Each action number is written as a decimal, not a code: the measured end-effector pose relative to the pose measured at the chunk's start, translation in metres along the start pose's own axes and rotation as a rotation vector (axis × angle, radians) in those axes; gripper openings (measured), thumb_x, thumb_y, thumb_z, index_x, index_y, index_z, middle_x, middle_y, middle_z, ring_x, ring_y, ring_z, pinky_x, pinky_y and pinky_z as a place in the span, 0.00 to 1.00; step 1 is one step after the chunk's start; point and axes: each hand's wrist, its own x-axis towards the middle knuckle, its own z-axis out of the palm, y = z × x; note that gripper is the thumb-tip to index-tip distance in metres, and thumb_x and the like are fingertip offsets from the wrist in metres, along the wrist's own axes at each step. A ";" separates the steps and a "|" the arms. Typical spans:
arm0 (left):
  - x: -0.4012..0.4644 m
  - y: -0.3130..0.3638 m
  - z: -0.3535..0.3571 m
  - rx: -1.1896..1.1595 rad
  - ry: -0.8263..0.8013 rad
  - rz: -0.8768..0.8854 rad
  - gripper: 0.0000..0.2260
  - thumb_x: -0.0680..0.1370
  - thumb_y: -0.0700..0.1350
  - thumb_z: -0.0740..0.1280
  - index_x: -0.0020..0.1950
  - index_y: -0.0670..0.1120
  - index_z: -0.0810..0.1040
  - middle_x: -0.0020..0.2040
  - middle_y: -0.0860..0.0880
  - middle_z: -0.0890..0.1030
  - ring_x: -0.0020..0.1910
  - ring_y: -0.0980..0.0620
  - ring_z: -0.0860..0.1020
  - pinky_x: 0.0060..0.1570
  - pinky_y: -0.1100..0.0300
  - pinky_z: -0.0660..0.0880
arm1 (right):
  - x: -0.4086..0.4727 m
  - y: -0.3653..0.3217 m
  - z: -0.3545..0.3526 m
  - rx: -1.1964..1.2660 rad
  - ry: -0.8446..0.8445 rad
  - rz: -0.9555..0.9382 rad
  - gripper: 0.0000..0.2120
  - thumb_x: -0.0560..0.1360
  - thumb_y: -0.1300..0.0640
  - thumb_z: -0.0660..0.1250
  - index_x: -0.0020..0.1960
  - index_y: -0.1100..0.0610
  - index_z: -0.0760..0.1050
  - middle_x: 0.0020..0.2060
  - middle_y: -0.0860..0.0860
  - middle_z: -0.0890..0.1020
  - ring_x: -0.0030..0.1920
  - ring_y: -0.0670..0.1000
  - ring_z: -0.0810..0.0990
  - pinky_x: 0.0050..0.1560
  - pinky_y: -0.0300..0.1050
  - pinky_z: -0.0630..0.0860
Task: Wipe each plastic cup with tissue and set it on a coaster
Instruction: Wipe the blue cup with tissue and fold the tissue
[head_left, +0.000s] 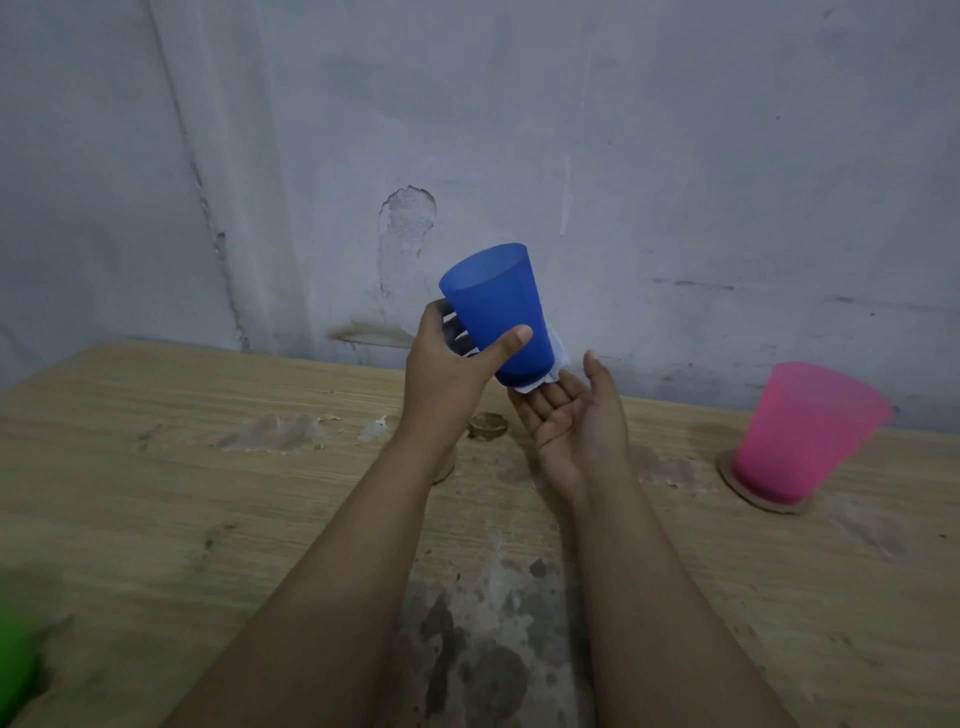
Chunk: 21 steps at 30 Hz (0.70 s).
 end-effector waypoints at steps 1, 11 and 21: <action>0.000 0.000 0.001 -0.008 -0.001 0.000 0.25 0.69 0.48 0.76 0.62 0.51 0.70 0.59 0.52 0.79 0.54 0.59 0.79 0.44 0.69 0.77 | -0.001 0.001 0.001 -0.008 0.003 0.005 0.17 0.79 0.48 0.57 0.53 0.61 0.73 0.50 0.59 0.82 0.57 0.57 0.80 0.66 0.53 0.71; 0.000 -0.002 -0.001 -0.059 0.073 0.038 0.26 0.70 0.45 0.76 0.64 0.50 0.68 0.62 0.52 0.77 0.56 0.59 0.79 0.46 0.68 0.77 | 0.001 0.002 0.000 0.018 0.046 0.051 0.17 0.78 0.49 0.61 0.52 0.64 0.76 0.42 0.58 0.86 0.42 0.54 0.85 0.43 0.45 0.82; 0.011 -0.011 -0.028 0.083 0.097 -0.010 0.30 0.69 0.48 0.76 0.68 0.51 0.68 0.62 0.53 0.76 0.55 0.59 0.77 0.45 0.68 0.77 | 0.003 0.001 -0.001 0.035 0.048 -0.073 0.11 0.76 0.55 0.65 0.54 0.61 0.76 0.42 0.55 0.86 0.45 0.52 0.85 0.48 0.46 0.81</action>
